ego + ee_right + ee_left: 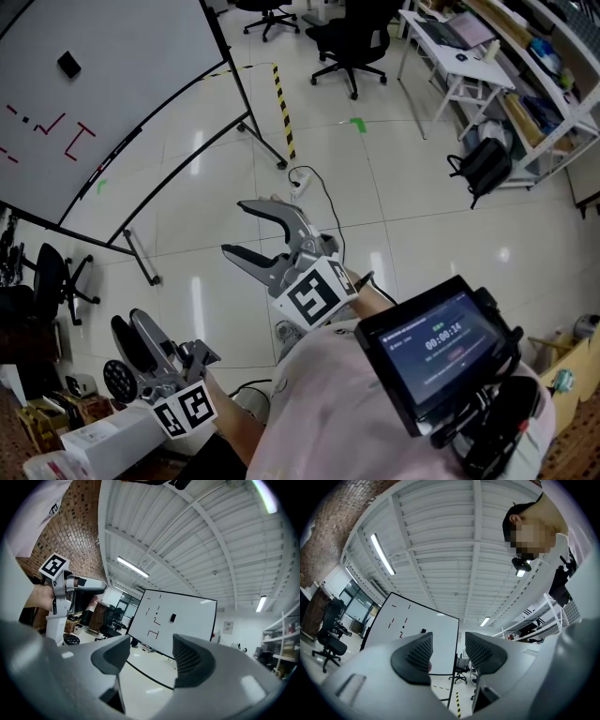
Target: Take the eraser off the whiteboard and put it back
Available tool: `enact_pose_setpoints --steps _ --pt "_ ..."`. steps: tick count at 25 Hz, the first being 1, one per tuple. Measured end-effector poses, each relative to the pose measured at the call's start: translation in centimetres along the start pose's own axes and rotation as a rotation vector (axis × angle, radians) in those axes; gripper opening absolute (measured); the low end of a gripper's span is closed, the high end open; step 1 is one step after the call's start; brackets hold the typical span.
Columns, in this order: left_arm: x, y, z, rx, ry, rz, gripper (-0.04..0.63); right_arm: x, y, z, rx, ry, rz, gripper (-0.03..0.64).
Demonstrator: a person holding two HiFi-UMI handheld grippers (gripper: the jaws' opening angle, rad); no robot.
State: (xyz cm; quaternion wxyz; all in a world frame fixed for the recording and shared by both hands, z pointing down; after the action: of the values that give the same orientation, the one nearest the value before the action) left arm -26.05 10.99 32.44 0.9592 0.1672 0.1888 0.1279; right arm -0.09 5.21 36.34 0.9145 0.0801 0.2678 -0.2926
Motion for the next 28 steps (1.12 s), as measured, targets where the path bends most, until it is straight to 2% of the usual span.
enact_pose_setpoints --steps 14,18,28 --pt "-0.1 0.2 0.6 -0.008 -0.003 -0.013 0.209 0.0 0.3 0.6 0.004 -0.009 0.002 0.278" --pt "-0.2 0.2 0.8 -0.012 0.0 -0.016 0.209 0.1 0.3 0.7 0.052 -0.019 0.018 0.278" --pt "0.8 0.4 1.8 -0.032 0.005 -0.009 0.209 1.0 1.7 1.9 0.065 -0.031 0.038 0.278"
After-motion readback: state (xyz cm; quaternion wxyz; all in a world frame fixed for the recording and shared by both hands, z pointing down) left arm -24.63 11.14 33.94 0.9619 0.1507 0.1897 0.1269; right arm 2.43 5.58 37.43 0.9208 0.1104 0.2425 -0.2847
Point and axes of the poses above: the fingertips, and each gripper's own axes: y backward along the fingers, x to its right, z out of its underside, the point moved 8 cm from there along y, backward along the fingers, and after that the axes turned 12 degrees about y, right-handed, at the moved point
